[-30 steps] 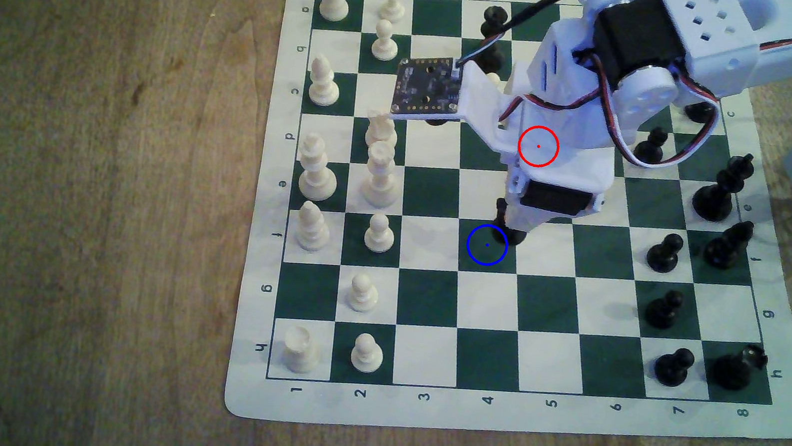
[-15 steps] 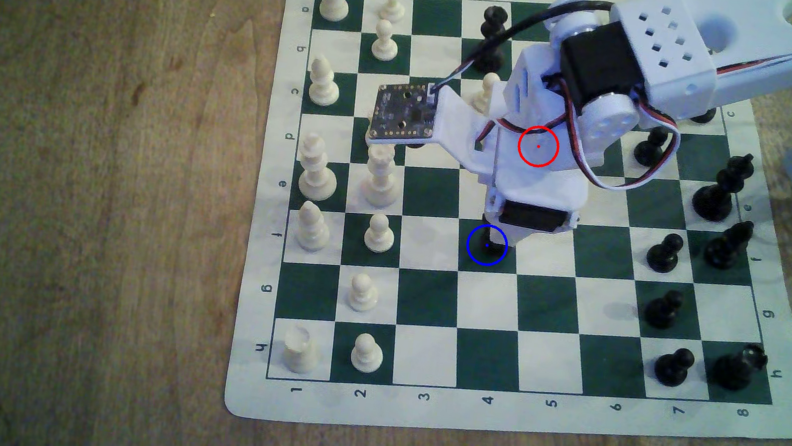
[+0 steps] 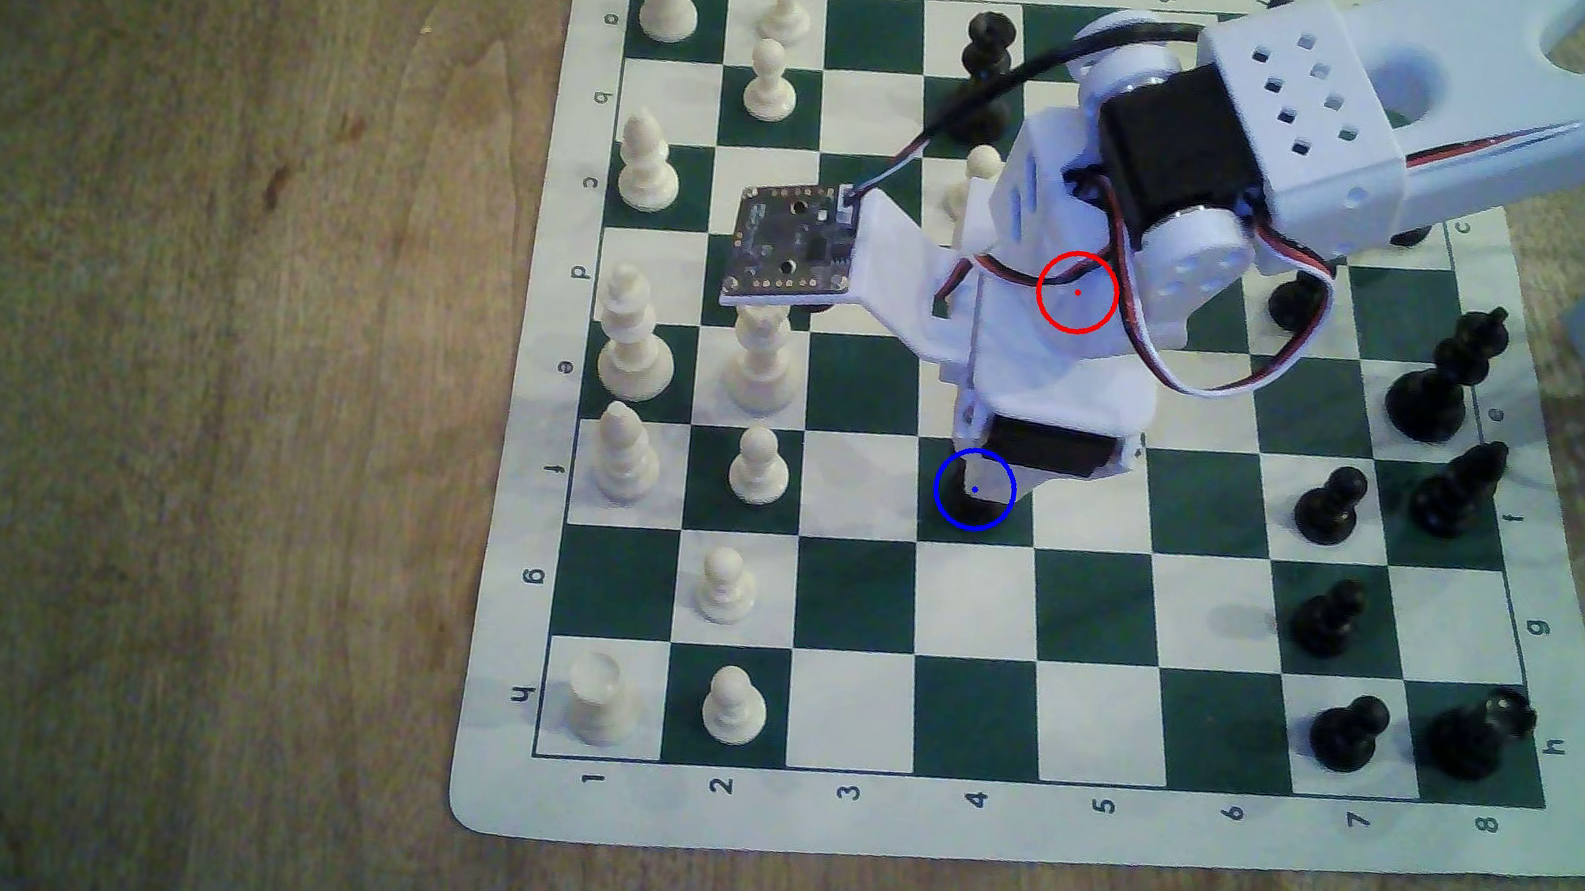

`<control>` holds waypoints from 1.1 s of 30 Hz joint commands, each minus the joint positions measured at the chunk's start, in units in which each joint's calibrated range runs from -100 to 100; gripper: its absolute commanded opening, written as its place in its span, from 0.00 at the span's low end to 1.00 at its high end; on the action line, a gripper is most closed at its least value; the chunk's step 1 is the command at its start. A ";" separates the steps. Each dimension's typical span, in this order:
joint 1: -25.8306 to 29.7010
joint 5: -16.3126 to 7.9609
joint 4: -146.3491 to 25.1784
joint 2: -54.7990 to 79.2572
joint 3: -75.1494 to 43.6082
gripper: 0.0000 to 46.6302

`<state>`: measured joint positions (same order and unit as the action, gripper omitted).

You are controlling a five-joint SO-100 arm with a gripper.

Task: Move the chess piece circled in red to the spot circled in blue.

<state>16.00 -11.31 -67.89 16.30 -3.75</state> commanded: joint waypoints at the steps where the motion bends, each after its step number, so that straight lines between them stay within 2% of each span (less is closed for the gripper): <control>1: 0.38 -0.20 0.48 -0.93 -4.59 0.04; 7: 0.31 -0.20 0.57 -0.85 -4.05 0.08; 10: 0.23 -0.05 0.32 -0.76 -2.96 0.21; 14: 0.07 0.20 0.32 -1.53 -1.42 0.31; 23: -0.32 0.68 0.16 -3.82 1.94 0.32; 26: -0.16 0.78 0.16 -3.56 2.12 0.25; 33: -0.32 0.68 0.73 -3.56 2.12 0.30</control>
<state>16.00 -10.62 -67.65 16.30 -0.95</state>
